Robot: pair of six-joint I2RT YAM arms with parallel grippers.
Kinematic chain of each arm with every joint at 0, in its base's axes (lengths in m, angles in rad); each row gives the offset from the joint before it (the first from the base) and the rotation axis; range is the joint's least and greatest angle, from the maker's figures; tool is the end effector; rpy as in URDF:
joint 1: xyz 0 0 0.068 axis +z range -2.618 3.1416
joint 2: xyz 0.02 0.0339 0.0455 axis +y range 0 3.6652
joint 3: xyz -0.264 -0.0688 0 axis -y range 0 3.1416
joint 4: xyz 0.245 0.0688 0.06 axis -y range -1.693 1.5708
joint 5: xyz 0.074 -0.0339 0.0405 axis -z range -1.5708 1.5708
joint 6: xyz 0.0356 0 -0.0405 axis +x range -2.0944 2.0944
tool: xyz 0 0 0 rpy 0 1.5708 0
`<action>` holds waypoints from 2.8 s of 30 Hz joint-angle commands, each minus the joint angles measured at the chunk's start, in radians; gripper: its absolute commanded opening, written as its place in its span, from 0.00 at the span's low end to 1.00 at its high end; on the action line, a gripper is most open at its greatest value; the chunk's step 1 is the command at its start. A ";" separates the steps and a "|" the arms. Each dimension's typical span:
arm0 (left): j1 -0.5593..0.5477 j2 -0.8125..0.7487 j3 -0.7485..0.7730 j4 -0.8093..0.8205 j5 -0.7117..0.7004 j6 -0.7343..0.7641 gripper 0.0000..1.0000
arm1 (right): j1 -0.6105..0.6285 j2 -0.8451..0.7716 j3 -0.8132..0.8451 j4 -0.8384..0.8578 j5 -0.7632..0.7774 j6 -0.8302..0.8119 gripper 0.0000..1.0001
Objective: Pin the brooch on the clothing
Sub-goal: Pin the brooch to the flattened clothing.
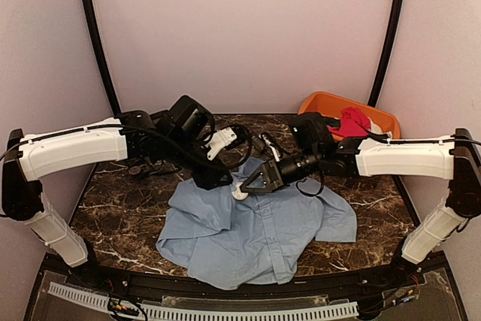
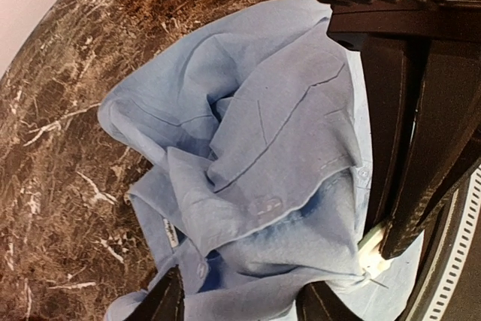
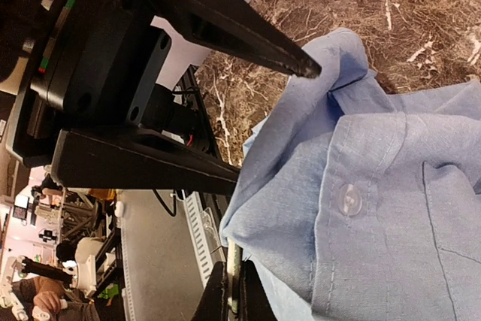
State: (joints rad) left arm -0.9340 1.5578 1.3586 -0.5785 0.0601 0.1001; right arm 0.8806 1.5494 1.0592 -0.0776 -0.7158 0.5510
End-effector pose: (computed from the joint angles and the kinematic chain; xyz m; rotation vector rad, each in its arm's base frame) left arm 0.2044 -0.2800 0.3110 1.2115 2.0694 -0.4725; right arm 0.2009 0.2800 0.2608 -0.8701 2.2632 1.5249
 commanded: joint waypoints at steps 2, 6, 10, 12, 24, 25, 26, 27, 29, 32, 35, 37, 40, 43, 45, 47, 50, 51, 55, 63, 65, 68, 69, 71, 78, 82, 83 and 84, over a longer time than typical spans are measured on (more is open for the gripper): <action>0.005 -0.099 0.004 0.050 -0.146 -0.050 0.57 | 0.001 -0.043 -0.047 0.152 -0.103 0.070 0.00; 0.007 -0.145 -0.014 0.056 -0.237 -0.080 0.72 | -0.017 -0.055 -0.106 0.268 -0.132 0.150 0.00; 0.006 -0.176 -0.030 0.061 -0.281 -0.089 0.94 | -0.025 -0.049 -0.140 0.339 -0.152 0.195 0.00; 0.006 -0.184 -0.036 0.061 -0.282 -0.092 0.98 | -0.030 -0.045 -0.154 0.378 -0.162 0.222 0.00; 0.002 -0.241 -0.095 0.098 0.275 -0.069 0.99 | -0.054 -0.026 -0.227 0.546 -0.178 0.364 0.00; -0.004 -0.240 -0.102 0.100 0.282 -0.060 0.99 | -0.054 -0.026 -0.224 0.546 -0.180 0.364 0.00; -0.010 -0.235 -0.113 0.103 0.272 -0.057 0.99 | -0.054 -0.027 -0.221 0.546 -0.181 0.365 0.00; -0.012 -0.230 -0.117 0.102 0.266 -0.043 0.99 | -0.054 -0.026 -0.218 0.544 -0.184 0.365 0.00; -0.014 -0.211 -0.122 0.095 0.240 -0.023 0.99 | -0.054 -0.026 -0.211 0.543 -0.190 0.364 0.00; -0.016 -0.180 -0.124 0.087 0.195 0.004 0.99 | -0.054 -0.030 -0.205 0.536 -0.198 0.359 0.00; -0.016 -0.163 -0.125 0.090 0.167 0.022 0.99 | -0.054 -0.041 -0.202 0.527 -0.200 0.356 0.00; -0.016 -0.157 -0.128 0.095 0.157 0.030 0.99 | -0.054 -0.046 -0.200 0.524 -0.202 0.356 0.00; -0.016 -0.143 -0.127 0.100 0.151 0.040 0.99 | -0.054 -0.051 -0.196 0.522 -0.206 0.355 0.00; -0.016 -0.133 -0.123 0.100 0.183 0.043 0.96 | -0.054 -0.054 -0.190 0.512 -0.206 0.349 0.00; -0.016 -0.133 -0.123 0.103 0.214 0.044 0.95 | -0.054 -0.052 -0.188 0.506 -0.206 0.345 0.00; -0.016 -0.137 -0.125 0.108 0.230 0.044 0.94 | -0.054 -0.051 -0.185 0.503 -0.205 0.343 0.00; -0.017 -0.133 -0.123 0.108 0.237 0.047 0.92 | -0.054 -0.050 -0.181 0.502 -0.208 0.343 0.00; -0.016 -0.127 -0.121 0.105 0.234 0.048 0.91 | -0.054 -0.049 -0.179 0.502 -0.208 0.343 0.00; -0.016 -0.119 -0.114 0.104 0.220 0.048 0.87 | -0.054 -0.050 -0.176 0.499 -0.211 0.342 0.00; -0.016 -0.123 -0.111 0.108 0.212 0.051 0.81 | -0.047 -0.045 -0.169 0.495 -0.217 0.336 0.00; -0.017 -0.130 -0.113 0.111 0.228 0.056 0.80 | -0.048 -0.043 -0.169 0.489 -0.217 0.333 0.00; -0.016 -0.149 -0.123 0.122 0.279 0.061 0.80 | -0.048 -0.042 -0.168 0.485 -0.217 0.328 0.00; -0.015 -0.152 -0.125 0.123 0.300 0.064 0.80 | -0.048 -0.040 -0.167 0.483 -0.218 0.328 0.00; -0.015 -0.156 -0.128 0.122 0.325 0.071 0.80 | -0.048 -0.038 -0.165 0.482 -0.220 0.326 0.00; -0.012 -0.160 -0.131 0.113 0.340 0.083 0.79 | -0.048 -0.037 -0.162 0.478 -0.220 0.323 0.00; 0.023 -0.165 -0.138 0.128 0.334 0.054 0.72 | -0.048 -0.038 -0.165 0.473 -0.218 0.317 0.00; 0.030 -0.166 -0.142 0.131 0.346 0.050 0.72 | -0.048 -0.038 -0.165 0.472 -0.218 0.315 0.00; 0.043 -0.167 -0.144 0.143 0.354 0.036 0.71 | -0.048 -0.038 -0.166 0.469 -0.218 0.313 0.00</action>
State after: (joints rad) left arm -0.9298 1.4322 1.2392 -0.4587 0.3847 0.1646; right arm 0.8314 1.5185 0.8692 0.3763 -0.9199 0.8883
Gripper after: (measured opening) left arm 0.722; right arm 0.019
